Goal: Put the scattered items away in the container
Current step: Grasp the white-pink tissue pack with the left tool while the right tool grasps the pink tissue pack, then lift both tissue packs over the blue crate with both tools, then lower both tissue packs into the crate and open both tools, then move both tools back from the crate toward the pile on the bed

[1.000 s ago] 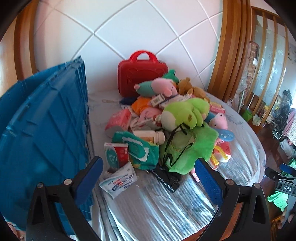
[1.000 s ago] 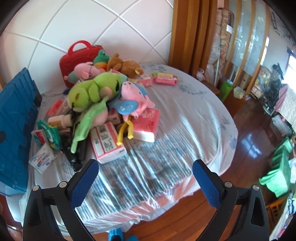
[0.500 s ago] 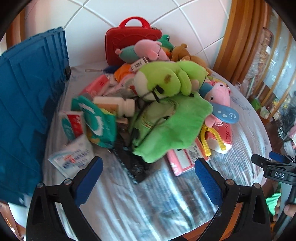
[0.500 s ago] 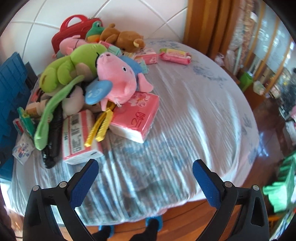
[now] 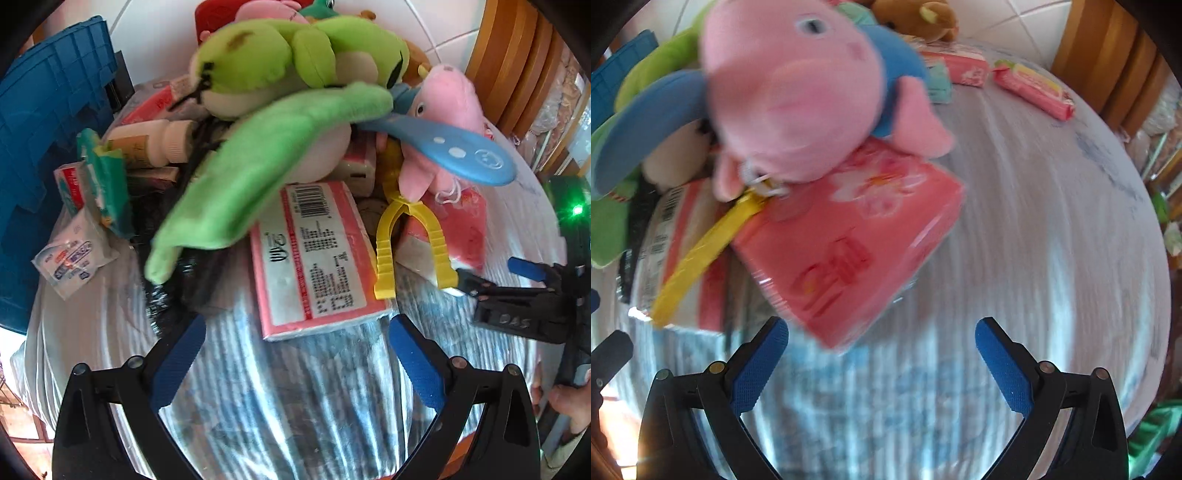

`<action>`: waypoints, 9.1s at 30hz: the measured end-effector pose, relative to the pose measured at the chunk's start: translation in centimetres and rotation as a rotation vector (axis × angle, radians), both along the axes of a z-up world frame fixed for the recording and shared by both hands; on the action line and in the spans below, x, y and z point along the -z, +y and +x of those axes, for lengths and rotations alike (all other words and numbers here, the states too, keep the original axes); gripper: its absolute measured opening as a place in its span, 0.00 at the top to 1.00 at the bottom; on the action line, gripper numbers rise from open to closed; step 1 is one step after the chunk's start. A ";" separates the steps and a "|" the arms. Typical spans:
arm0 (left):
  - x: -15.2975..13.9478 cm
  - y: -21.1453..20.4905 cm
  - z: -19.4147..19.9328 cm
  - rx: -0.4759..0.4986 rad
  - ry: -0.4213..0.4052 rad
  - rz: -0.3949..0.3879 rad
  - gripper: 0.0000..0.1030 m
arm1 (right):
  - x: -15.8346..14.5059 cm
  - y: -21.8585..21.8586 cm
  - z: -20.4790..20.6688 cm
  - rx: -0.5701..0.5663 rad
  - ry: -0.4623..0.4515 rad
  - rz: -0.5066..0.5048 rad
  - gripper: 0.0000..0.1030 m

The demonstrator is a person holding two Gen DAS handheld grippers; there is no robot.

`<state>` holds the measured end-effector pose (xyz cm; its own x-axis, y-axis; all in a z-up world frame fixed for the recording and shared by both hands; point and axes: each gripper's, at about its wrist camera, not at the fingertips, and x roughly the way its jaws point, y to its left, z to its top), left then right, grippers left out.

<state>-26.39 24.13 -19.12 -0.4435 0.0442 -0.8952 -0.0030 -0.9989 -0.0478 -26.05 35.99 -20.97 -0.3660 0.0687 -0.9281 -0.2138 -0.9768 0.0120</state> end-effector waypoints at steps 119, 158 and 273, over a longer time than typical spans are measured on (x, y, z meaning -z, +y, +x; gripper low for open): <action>-31.0 -39.9 6.1 -0.144 0.600 -0.137 0.11 | -32.3 -42.4 -4.5 -0.365 0.766 0.146 0.17; -3.1 -62.7 -16.2 0.020 -0.568 -0.210 0.10 | -8.5 -64.7 -33.3 -0.345 -0.257 0.248 0.14; 0.0 -26.3 -0.5 0.293 0.110 -0.103 0.23 | -3.1 -27.6 -1.3 0.058 0.095 -0.118 0.30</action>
<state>-26.90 -2.19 -19.07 -0.5196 0.0959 -0.8490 -0.2908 -0.9542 0.0702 -27.31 8.35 -17.90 -0.4507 -0.0151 -0.8925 -0.2625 -0.9534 0.1487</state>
